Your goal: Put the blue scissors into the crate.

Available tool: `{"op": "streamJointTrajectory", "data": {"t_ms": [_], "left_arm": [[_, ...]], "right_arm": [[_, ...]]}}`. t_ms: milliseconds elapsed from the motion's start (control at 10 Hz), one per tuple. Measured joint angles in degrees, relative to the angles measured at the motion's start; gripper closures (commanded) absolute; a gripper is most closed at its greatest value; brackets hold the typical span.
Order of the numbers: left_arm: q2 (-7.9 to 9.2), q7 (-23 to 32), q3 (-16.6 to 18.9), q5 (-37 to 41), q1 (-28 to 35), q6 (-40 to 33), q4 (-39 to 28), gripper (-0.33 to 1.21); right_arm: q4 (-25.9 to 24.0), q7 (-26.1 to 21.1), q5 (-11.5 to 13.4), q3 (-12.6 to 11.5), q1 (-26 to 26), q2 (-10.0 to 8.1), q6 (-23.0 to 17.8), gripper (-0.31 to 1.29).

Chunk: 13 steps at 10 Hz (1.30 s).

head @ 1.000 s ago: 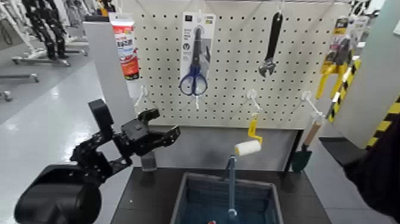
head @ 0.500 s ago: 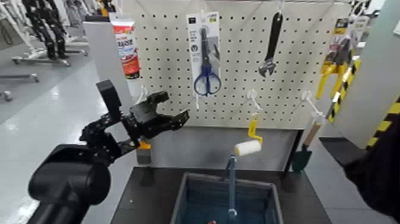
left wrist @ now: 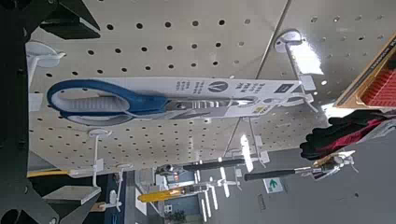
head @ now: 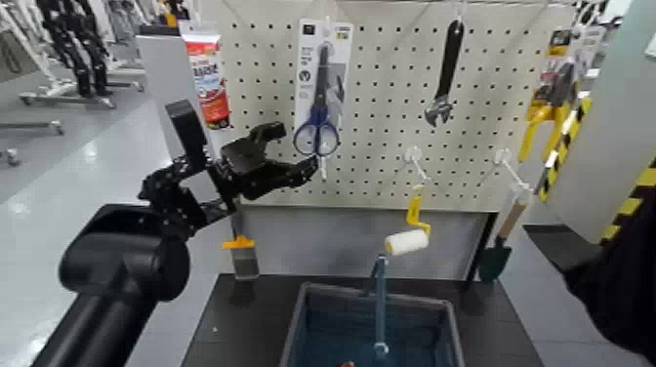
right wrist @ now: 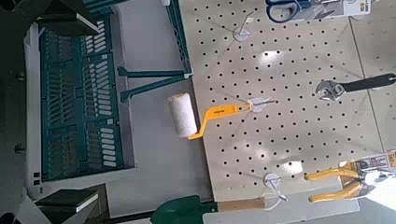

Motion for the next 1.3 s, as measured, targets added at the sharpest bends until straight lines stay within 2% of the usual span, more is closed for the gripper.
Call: {"op": "streamJointTrajectory", "data": {"t_ms": [800,900,1000,1100,1300], "left_arm": [[-0.41,-2.7,-4.2,-1.0,-10.6,-3.2,7.0,0.17],[-0.42,-2.8,-4.4,-1.2,-11.4,-3.4,7.1,0.42],[-0.44,-3.0,-4.6,-1.5,-11.9,-3.5,7.1,1.01],[-0.49,-3.2,-4.8,-1.8,-12.2,-3.6,7.1,1.15],[-0.54,-2.7,-4.8,-2.1,-12.3,-3.2,6.9,1.15]], "right_arm": [[0.3,0.8,-0.5,0.3,-0.4,0.08,-0.1,0.08],[0.3,1.0,-0.6,0.3,-0.4,0.09,-0.1,0.08],[0.4,1.0,-0.6,0.3,-0.5,0.09,-0.1,0.08],[0.4,1.0,-0.7,0.3,-0.5,0.09,-0.2,0.08],[0.4,1.1,-0.7,0.4,-0.5,0.07,-0.3,0.08]]}}
